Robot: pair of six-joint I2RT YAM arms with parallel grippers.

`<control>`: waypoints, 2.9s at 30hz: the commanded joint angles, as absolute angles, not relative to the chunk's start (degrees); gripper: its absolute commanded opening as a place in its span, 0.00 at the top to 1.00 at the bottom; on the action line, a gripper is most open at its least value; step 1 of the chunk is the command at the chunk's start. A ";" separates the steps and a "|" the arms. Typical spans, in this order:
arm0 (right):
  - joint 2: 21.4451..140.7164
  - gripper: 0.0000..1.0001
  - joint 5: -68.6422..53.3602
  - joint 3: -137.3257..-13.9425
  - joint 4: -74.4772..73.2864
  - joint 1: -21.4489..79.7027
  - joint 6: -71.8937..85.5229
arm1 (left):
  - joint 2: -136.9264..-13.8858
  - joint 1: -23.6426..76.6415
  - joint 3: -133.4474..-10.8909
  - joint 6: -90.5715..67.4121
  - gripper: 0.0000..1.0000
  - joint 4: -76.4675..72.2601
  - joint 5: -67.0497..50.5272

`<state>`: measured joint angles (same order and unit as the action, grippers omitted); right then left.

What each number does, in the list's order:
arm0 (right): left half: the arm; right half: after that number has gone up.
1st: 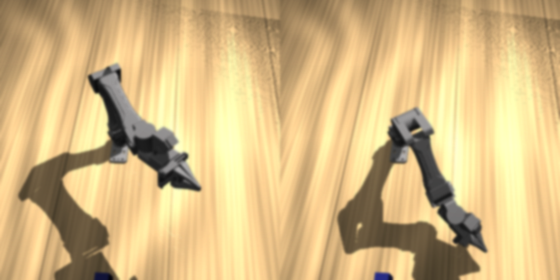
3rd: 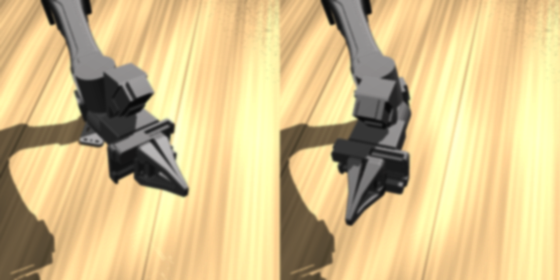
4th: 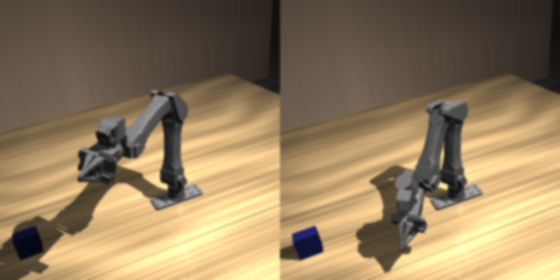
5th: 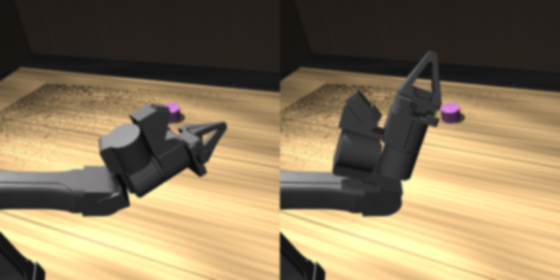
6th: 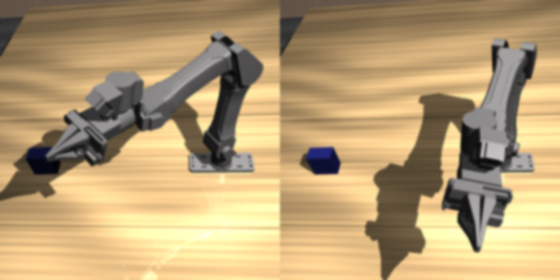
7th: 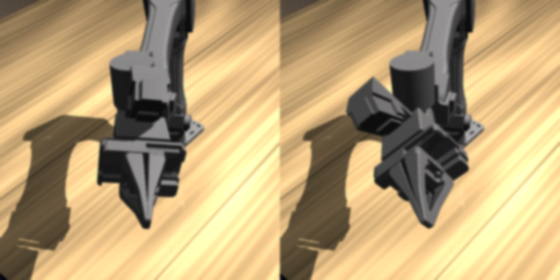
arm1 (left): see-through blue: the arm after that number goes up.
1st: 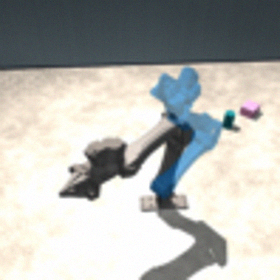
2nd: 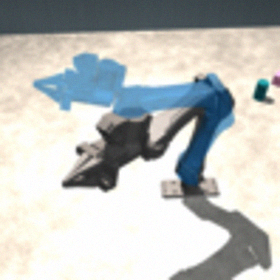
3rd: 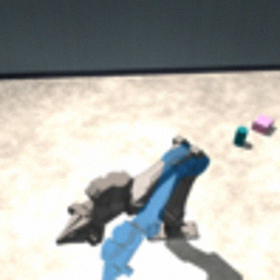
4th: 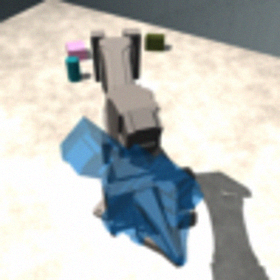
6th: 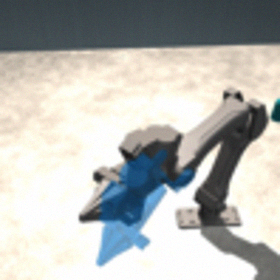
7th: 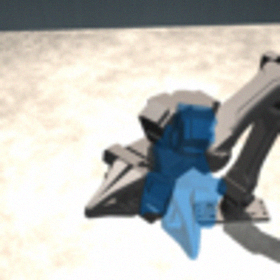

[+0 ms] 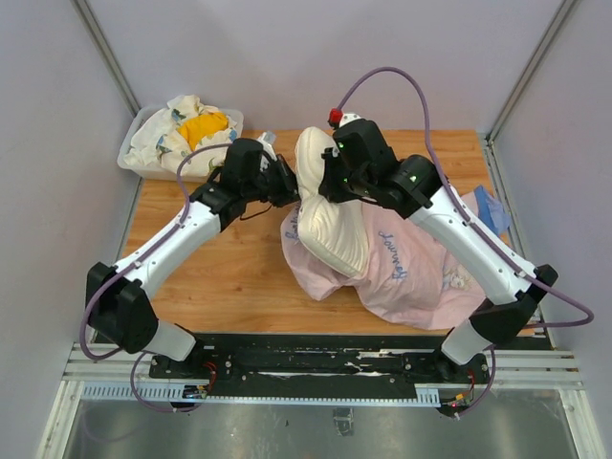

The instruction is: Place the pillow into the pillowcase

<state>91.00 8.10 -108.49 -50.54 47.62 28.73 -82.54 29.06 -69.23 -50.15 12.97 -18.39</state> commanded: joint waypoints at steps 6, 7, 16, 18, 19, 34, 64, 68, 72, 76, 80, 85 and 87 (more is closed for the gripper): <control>87.80 0.99 11.00 -107.63 -51.01 44.93 25.46 | -82.14 28.56 -90.29 -47.42 1.00 24.20 -21.23; 87.80 0.99 11.52 -108.06 -51.44 44.95 25.00 | -82.57 28.56 -92.26 -47.30 1.00 25.26 -21.19; 87.69 0.99 15.85 -104.91 -52.51 44.78 22.53 | -84.61 28.56 -107.21 -46.60 1.00 31.91 -21.27; 88.11 0.99 16.87 -103.63 -52.15 44.82 22.13 | -84.63 28.56 -108.45 -46.69 1.00 32.39 -21.33; 88.34 0.99 17.34 -102.79 -51.75 44.82 21.76 | -84.66 28.56 -108.95 -46.61 1.00 32.76 -21.17; 92.07 0.99 22.69 -97.31 -52.27 43.57 18.42 | -88.73 27.96 -121.96 -44.75 1.00 39.90 -20.29; 89.76 0.99 -4.19 -112.75 -51.01 42.72 16.98 | -87.20 27.17 -124.48 -49.10 1.00 35.41 -19.44; 92.17 0.99 -6.29 -110.35 -51.31 43.26 17.02 | -85.74 27.16 -121.23 -49.07 1.00 34.85 -19.19; 93.84 0.99 -7.92 -105.88 -48.04 44.49 17.83 | -81.42 27.16 -107.06 -50.98 1.00 29.36 -20.02; 96.51 0.91 -8.93 -106.20 -48.77 45.05 17.32 | -79.17 27.03 -99.77 -51.03 1.00 27.85 -19.99; 94.76 0.63 -8.12 -105.08 -47.07 44.95 17.49 | -77.62 26.47 -97.20 -50.41 1.00 27.74 -19.09; 88.83 0.39 -4.46 -101.05 -42.85 44.46 19.19 | -76.62 25.62 -96.00 -49.79 1.00 28.23 -18.65; 85.40 0.36 -3.75 -97.89 -40.18 43.36 20.58 | -76.43 25.37 -95.70 -49.58 1.00 28.39 -18.50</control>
<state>90.59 -5.93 -102.83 -39.11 44.01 19.55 -79.79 25.50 -95.02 -49.10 37.60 -16.12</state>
